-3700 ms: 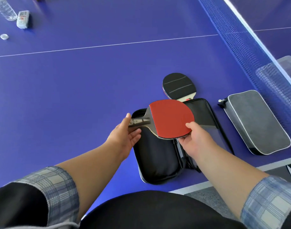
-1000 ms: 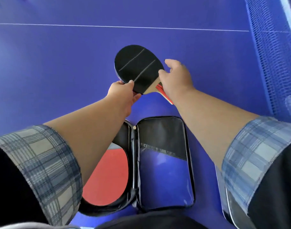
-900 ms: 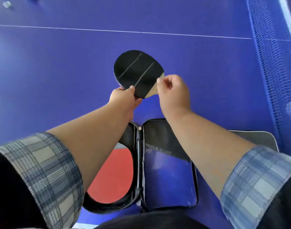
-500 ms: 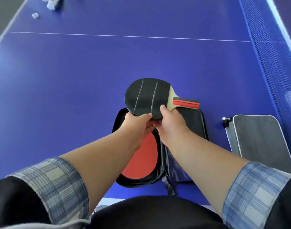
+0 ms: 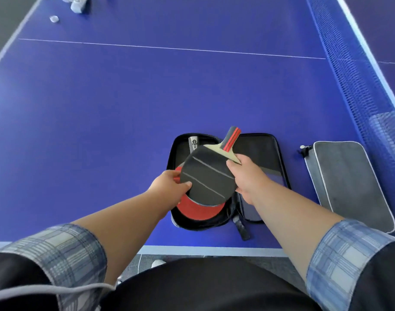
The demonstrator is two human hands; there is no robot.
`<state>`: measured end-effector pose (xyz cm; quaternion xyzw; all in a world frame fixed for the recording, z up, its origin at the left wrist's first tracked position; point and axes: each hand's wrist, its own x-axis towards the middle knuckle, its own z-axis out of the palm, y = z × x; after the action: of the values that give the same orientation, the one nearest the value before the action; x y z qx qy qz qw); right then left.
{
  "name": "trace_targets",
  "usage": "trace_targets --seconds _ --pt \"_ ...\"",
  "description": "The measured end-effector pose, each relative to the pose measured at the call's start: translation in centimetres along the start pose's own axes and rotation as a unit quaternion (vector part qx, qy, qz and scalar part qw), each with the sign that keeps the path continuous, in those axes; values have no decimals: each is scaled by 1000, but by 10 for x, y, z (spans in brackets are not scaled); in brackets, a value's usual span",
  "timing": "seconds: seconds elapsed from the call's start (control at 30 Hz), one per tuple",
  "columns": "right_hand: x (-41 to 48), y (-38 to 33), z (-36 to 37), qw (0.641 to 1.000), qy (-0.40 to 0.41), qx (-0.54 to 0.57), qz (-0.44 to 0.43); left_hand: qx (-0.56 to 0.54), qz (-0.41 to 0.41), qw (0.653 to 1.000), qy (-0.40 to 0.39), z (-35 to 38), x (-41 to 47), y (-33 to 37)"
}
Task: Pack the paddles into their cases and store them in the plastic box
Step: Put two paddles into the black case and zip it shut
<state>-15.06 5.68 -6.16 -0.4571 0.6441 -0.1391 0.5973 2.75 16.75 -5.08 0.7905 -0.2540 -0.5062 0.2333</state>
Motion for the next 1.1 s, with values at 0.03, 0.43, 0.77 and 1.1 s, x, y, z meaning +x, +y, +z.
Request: trace_targets --seconds 0.03,0.43,0.77,1.1 --pt "1 6 4 999 27 -25 -4 29 -12 999 -6 3 0 -4" --pt "7 22 35 974 42 -220 -29 81 -128 987 52 17 2 -5" --pt "4 32 44 957 27 -281 -64 77 -146 984 71 19 10 6" --pt "-7 27 48 935 14 -346 -70 202 -88 975 30 25 6 4"
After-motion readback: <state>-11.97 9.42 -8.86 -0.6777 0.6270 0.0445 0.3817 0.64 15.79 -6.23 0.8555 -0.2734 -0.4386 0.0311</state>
